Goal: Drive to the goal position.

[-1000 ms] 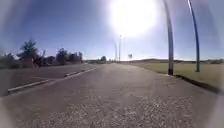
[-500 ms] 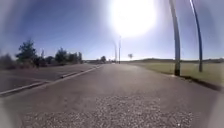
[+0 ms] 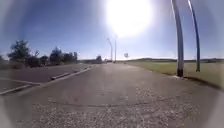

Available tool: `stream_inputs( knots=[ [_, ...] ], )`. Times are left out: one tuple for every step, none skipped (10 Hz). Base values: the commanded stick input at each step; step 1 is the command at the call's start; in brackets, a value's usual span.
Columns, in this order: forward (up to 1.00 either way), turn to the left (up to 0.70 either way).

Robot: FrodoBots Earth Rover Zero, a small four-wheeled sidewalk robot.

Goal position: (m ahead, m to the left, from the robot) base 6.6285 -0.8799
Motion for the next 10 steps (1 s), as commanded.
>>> stream_inputs(
  knots=[
    [1.00,0.00],
    [1.00,0.00],
    [1.00,0.00],
    [1.00,0.00],
    [1.00,0.00],
    [1.00,0.00],
    [1.00,0.00],
    [1.00,0.00],
    [1.00,0.00],
    [1.00,0.00]
  ],
)
